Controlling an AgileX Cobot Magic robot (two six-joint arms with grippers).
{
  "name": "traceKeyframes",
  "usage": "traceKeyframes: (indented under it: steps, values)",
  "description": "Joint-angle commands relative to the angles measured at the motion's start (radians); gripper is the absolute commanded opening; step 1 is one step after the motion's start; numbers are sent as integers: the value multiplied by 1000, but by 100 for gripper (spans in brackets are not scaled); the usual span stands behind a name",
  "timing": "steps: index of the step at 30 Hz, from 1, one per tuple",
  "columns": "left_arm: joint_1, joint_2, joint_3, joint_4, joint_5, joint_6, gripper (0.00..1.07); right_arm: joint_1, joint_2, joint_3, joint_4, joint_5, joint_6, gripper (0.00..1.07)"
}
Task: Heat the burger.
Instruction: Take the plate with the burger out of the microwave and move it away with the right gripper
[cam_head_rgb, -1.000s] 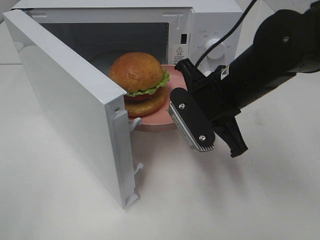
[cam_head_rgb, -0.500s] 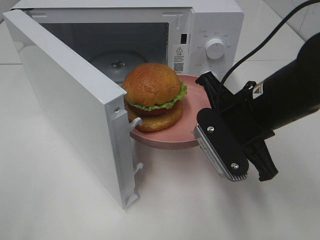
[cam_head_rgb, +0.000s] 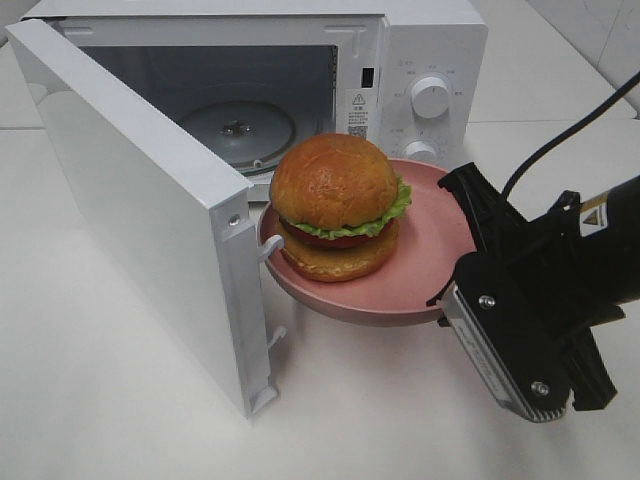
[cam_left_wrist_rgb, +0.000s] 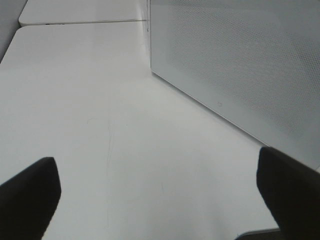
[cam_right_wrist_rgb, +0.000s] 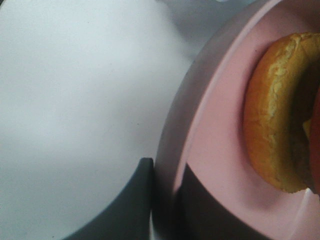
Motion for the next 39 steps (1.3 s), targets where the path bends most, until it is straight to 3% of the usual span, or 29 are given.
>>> traceKeyframes:
  steps: [1,13,24,39]
  values:
    - [2,-20,3,-1,-13,-5,100,-7,-89,33,11,-26,25,0]
    - [2,-20,3,-1,-13,-5,100,-7,-234,148,-26,-3,125,0]
    - [2,-20,3,-1,-13,-5,100,-7,-328,178,-320,63,490,1]
    - [2,-20,3,-1,-13,-5,100,-7,-328,177,-656,161,995,1]
